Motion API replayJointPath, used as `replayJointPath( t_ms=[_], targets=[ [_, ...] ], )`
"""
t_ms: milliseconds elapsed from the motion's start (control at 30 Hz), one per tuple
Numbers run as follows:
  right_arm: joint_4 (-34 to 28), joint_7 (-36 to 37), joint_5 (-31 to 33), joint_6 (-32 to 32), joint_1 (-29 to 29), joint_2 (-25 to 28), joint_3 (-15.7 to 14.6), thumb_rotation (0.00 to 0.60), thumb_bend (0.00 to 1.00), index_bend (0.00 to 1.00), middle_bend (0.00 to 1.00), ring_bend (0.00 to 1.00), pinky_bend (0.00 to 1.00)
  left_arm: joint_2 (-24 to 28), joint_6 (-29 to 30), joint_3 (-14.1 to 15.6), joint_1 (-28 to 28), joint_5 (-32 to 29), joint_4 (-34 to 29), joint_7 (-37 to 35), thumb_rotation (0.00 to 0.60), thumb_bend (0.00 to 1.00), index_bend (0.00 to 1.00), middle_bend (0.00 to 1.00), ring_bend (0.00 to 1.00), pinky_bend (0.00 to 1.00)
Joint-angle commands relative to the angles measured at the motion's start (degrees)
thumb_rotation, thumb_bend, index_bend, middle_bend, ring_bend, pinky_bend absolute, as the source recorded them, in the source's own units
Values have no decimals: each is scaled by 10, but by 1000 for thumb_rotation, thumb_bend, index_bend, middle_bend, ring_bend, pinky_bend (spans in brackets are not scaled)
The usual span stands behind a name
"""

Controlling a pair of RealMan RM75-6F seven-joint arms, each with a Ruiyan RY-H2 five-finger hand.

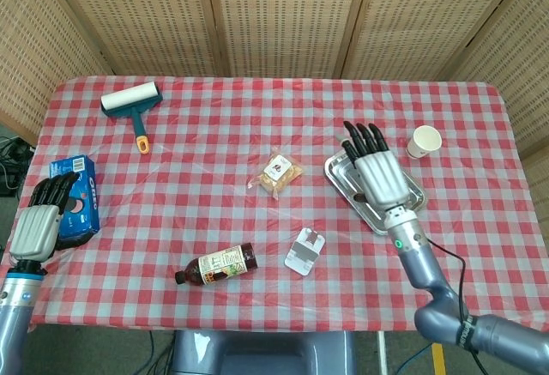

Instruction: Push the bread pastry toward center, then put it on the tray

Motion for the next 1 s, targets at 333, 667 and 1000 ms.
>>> replayJointPath(
  t_ms=[333, 667, 1000],
  targets=[
    [104, -46, 173, -156, 139, -81, 15, 600, 60, 86, 0, 0, 0, -2, -32, -14, -1, -3, 16, -14, 600, 0, 0, 0, 0, 0],
    [180, -62, 280, -239, 222, -120, -1, 600, 84, 96, 0, 0, 0, 4, -38, -20, 3, 6, 17, -31, 600, 0, 0, 0, 0, 0],
    [282, -49, 350, -289, 286, -163, -31, 600, 85, 122, 0, 0, 0, 4, -47, -23, 5, 14, 18, -34, 600, 0, 0, 0, 0, 0]
  ],
)
